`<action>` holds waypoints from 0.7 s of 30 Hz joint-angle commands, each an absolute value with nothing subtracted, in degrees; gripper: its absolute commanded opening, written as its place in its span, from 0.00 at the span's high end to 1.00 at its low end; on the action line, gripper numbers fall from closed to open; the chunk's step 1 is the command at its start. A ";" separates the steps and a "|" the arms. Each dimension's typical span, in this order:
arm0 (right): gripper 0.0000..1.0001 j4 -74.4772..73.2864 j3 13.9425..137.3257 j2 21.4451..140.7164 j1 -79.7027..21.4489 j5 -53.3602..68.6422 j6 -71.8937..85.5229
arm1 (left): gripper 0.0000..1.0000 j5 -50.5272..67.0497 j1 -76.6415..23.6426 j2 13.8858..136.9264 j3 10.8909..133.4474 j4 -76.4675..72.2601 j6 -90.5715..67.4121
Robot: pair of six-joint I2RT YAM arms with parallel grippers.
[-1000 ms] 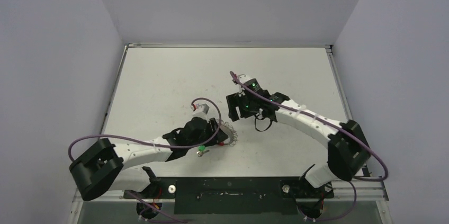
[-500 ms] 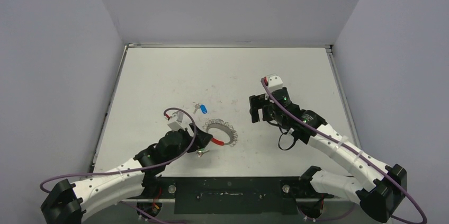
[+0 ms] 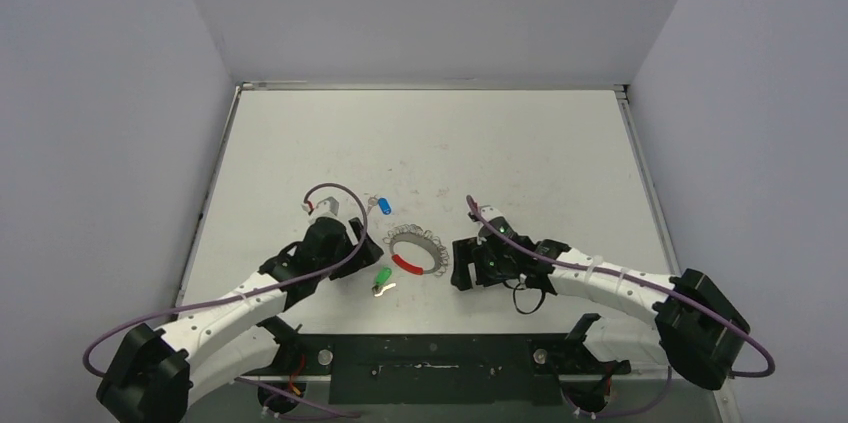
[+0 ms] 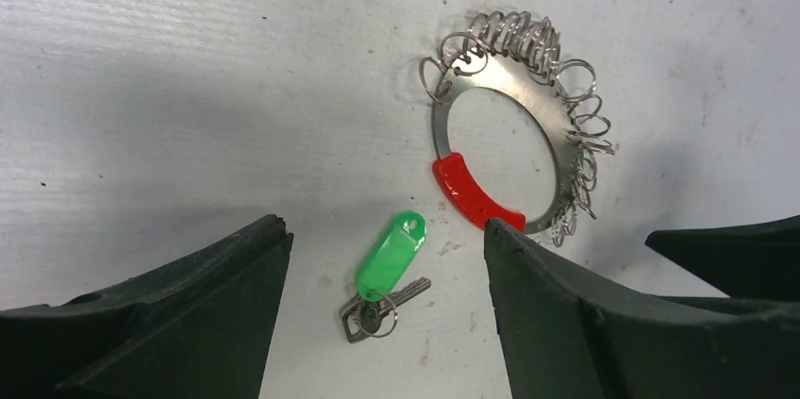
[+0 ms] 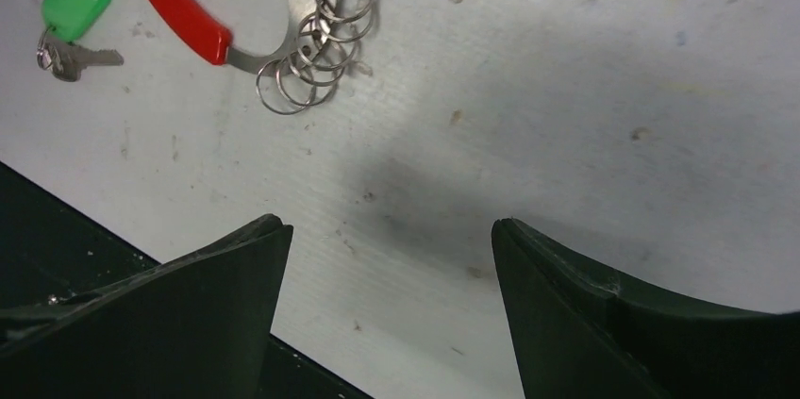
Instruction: Put the keys on the keyring
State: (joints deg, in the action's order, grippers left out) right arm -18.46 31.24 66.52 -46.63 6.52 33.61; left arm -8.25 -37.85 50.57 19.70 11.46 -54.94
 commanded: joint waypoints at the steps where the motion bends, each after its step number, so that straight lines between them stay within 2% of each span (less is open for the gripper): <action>1: 0.21 -4.08 30.10 71.64 -48.14 11.90 40.09 | 0.28 -1.35 -34.59 56.62 24.24 12.68 -50.72; 8: 0.41 1.39 33.82 80.29 -48.13 11.49 38.70 | 0.33 2.12 -34.02 61.51 24.85 10.09 -50.98; 14: 0.55 -6.38 39.23 83.44 -48.11 3.43 32.75 | 0.34 2.57 -34.01 60.21 22.95 9.24 -52.70; 18: 0.62 -13.37 42.66 83.31 -48.53 -5.54 28.99 | 0.34 2.81 -34.01 58.43 20.51 8.34 -54.98; 21: 0.63 -15.83 43.83 81.95 -49.25 -7.45 26.93 | 0.36 4.18 -34.10 57.16 17.40 4.02 -57.78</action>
State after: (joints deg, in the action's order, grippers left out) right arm -10.98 40.66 83.81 -48.23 0.32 31.40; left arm 2.20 -34.39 59.31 20.49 9.76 -53.95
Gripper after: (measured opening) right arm 0.379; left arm 0.652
